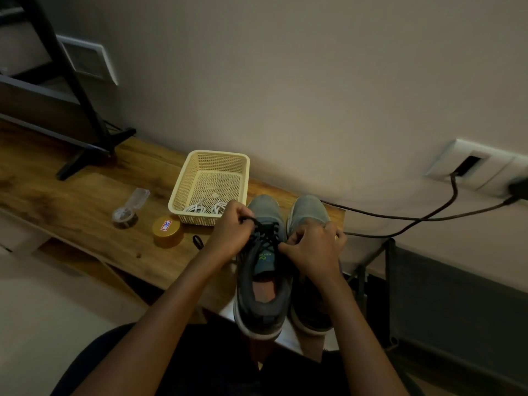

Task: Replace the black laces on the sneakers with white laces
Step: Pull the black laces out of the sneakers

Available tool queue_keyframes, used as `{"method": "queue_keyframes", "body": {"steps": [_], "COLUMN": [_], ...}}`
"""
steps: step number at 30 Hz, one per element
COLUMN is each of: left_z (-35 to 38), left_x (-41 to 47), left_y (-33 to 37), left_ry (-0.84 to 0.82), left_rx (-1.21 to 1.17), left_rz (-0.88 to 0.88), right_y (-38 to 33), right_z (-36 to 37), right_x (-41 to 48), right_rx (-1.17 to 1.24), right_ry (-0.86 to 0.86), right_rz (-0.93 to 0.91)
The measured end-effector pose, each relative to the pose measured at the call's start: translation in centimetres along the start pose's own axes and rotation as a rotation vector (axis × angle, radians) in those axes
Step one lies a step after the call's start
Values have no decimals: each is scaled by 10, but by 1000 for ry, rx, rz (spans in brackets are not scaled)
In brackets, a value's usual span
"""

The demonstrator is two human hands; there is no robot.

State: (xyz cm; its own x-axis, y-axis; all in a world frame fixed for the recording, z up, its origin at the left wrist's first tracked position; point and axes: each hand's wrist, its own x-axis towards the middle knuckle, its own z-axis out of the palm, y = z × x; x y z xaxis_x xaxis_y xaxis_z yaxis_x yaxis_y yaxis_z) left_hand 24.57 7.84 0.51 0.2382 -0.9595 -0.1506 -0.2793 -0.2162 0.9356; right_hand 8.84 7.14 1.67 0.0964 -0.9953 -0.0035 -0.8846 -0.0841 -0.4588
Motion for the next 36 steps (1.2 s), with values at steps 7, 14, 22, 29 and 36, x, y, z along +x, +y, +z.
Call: {"method": "queue_keyframes", "body": {"steps": [7, 14, 22, 29, 36], "left_z": [19, 18, -30, -17, -11], "left_x": [-15, -17, -5, -13, -22], "left_y": [-6, 2, 2, 9, 14], "left_ry": [-38, 91, 310, 56, -69], "left_rx": [881, 603, 467, 559, 824], "left_rz": [328, 283, 82, 166, 69], "right_y": [-1, -2, -3, -9, -15], "right_z": [-5, 1, -6, 9, 25], "right_x": [0, 0, -2, -1, 0], "right_rx": [87, -39, 7, -65, -168], "right_ry": [-20, -7, -63, -64, 62], "right_rz": [5, 36, 32, -185, -277]}}
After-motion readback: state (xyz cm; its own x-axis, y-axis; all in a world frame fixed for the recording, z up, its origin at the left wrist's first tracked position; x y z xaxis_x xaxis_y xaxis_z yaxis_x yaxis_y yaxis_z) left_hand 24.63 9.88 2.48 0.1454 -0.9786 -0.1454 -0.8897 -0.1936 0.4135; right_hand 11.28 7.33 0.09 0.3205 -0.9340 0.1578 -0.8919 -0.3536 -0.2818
